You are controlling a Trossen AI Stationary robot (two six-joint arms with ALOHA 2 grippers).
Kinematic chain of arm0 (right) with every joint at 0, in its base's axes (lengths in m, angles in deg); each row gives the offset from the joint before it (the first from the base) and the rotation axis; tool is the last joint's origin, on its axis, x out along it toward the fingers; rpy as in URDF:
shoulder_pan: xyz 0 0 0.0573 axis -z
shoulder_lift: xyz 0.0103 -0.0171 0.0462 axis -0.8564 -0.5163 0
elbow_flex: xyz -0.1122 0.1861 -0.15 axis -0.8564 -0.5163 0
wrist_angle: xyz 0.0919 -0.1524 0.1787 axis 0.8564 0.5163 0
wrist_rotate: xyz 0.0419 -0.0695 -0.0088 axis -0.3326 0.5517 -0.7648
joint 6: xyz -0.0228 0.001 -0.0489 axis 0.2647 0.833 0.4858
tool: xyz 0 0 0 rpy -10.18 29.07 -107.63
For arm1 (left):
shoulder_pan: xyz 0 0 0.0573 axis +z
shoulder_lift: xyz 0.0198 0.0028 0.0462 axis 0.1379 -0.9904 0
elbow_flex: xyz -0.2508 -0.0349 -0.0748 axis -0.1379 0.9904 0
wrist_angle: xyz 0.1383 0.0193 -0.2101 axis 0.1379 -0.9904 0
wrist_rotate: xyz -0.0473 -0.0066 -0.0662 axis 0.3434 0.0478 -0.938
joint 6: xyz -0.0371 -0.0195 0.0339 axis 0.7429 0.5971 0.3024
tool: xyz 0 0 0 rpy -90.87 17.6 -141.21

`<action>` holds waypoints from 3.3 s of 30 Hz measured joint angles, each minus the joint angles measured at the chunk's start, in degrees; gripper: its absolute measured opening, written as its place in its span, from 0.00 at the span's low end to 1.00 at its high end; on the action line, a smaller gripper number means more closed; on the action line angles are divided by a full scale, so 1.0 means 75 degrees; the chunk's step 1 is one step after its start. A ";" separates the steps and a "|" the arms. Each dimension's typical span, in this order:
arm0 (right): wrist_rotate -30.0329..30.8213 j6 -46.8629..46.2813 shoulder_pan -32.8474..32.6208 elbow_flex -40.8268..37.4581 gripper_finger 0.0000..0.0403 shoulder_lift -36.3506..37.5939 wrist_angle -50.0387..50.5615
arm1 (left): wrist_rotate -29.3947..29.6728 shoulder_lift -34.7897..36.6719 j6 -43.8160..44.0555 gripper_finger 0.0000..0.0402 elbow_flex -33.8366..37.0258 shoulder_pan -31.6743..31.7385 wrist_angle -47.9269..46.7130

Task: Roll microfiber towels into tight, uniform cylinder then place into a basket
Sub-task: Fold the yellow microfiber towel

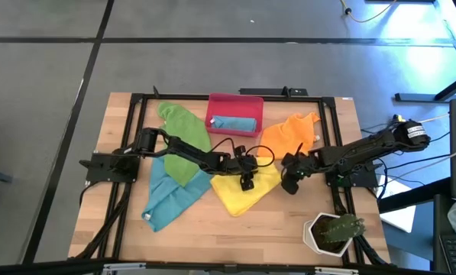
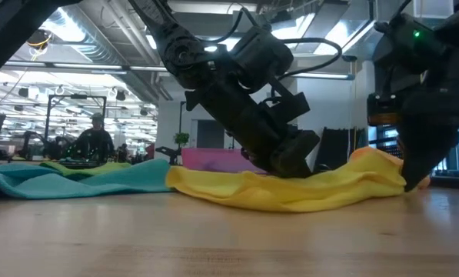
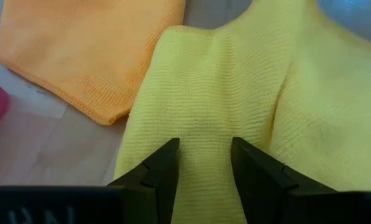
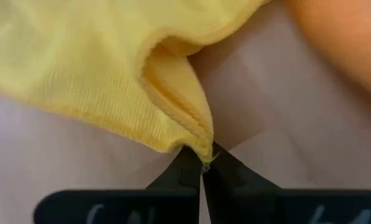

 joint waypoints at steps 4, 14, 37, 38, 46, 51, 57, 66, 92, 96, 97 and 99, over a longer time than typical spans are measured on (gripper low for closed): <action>-0.0999 0.0295 0.0000 0.0000 0.02 0.0009 0.0055 | 0.0221 0.0003 -0.0124 0.34 -0.0002 0.0000 -0.0175; -0.1037 0.0901 0.0003 0.0012 0.15 0.0020 0.0442 | 0.0687 0.0032 -0.0092 0.34 -0.0017 -0.0003 -0.0609; -0.1138 0.2349 -0.0791 0.1036 0.07 0.0130 -0.0604 | 0.1083 0.0032 -0.0089 0.34 -0.0017 -0.0003 -0.0697; -0.1006 0.2371 -0.0816 0.0990 0.06 0.0059 -0.0779 | 0.1080 0.0032 -0.0087 0.34 -0.0017 -0.0003 -0.0697; -0.0277 0.2530 -0.0790 0.0921 0.02 -0.0940 -0.1090 | 0.1099 0.0029 -0.0087 0.34 -0.0017 -0.0044 -0.0682; 0.0217 0.2529 -0.0790 0.0915 0.02 -0.1595 -0.1142 | 0.1080 0.0029 -0.0089 0.34 -0.0017 -0.0044 -0.0680; 0.0863 0.2470 -0.0787 0.0921 0.01 -0.1886 -0.1416 | 0.1074 0.0029 -0.0088 0.34 -0.0017 -0.0044 -0.0680; -0.0516 0.2550 -0.0783 0.0930 0.03 -0.1877 -0.1245 | 0.1048 0.0029 -0.0088 0.34 -0.0016 -0.0047 -0.0682; -0.0323 0.3042 -0.0787 0.1923 0.03 -0.1055 -0.0189 | 0.0651 0.1110 -0.0118 0.41 0.0064 -0.0458 -0.1376; 0.0429 0.2742 -0.0787 0.1920 0.03 -0.1173 0.0120 | 0.0727 0.1472 -0.0087 0.47 0.0038 -0.0630 -0.1583; 0.0439 0.2723 -0.0787 0.1920 0.03 -0.1236 0.0132 | 0.0749 0.1537 -0.0082 0.48 0.0039 -0.0675 -0.1617; 0.0387 0.2705 -0.0801 0.1920 0.03 -0.1372 0.0119 | 0.0795 0.1687 0.0001 0.50 0.0038 -0.0741 -0.1815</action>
